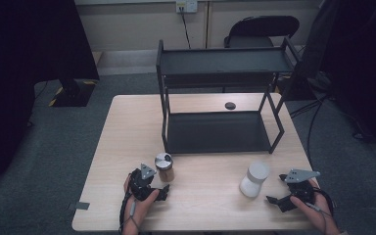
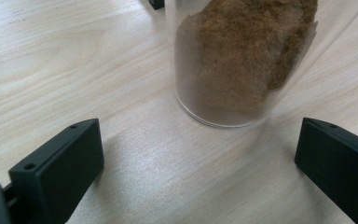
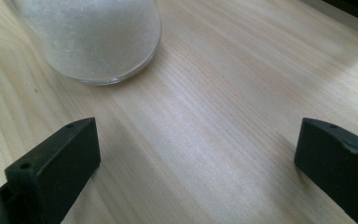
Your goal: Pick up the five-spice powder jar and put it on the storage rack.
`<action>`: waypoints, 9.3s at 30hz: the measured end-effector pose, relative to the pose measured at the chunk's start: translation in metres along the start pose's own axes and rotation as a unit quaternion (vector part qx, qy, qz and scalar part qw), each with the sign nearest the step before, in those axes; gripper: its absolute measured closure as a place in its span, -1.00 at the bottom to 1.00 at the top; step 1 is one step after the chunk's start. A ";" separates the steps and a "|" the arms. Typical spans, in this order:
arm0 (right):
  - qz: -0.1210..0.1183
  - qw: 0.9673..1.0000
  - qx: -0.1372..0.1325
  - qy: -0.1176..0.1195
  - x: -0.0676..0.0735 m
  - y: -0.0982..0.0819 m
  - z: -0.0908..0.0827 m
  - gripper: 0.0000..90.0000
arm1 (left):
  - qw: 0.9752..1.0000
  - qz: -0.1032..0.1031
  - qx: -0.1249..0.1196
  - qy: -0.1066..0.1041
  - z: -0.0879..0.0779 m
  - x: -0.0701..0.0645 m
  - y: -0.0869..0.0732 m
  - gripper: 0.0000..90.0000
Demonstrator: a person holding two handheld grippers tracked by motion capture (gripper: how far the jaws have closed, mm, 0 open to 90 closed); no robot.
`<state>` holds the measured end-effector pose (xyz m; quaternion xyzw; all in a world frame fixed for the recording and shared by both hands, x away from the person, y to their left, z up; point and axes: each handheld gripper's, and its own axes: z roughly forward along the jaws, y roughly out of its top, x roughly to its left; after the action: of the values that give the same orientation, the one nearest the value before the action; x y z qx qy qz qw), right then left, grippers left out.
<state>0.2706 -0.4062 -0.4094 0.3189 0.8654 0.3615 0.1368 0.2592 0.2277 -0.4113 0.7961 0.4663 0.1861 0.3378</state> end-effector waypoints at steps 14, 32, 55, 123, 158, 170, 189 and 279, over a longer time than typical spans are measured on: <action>0.000 1.000 0.000 0.000 0.000 0.000 0.000 -1.00 | 1.000 -0.008 -0.014 -0.011 0.001 -0.001 0.011 -0.96; 0.000 1.000 0.000 0.000 0.000 0.000 0.000 -1.00 | 0.999 -0.018 -0.034 -0.019 0.014 0.000 0.016 -0.78; 0.000 1.000 0.000 0.000 0.000 0.000 0.000 -1.00 | 0.999 0.011 -0.038 -0.015 0.017 -0.006 0.021 -0.34; 0.000 1.000 0.000 0.000 0.000 0.000 0.000 -1.00 | 0.995 0.052 -0.030 -0.084 0.000 -0.025 0.133 -0.34; 0.000 1.000 -0.001 -0.001 0.000 0.000 0.000 -1.00 | 0.988 0.086 -0.040 -0.118 -0.017 -0.041 0.229 -0.34; 0.001 1.000 -0.001 -0.001 0.000 0.000 0.000 -1.00 | 0.987 0.099 -0.038 -0.123 -0.025 -0.049 0.263 -0.34; 0.001 1.000 0.000 -0.001 0.000 0.000 0.000 -1.00 | 0.986 0.104 -0.042 -0.122 -0.043 -0.054 0.307 -0.34; 0.002 1.000 0.001 0.000 0.000 0.000 0.000 -1.00 | 0.996 0.063 -0.037 -0.050 -0.025 -0.048 0.428 -0.34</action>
<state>0.2705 -0.4060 -0.4091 0.3204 0.8653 0.3608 0.1360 0.4840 0.0512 -0.0881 0.8194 0.3905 0.1837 0.3773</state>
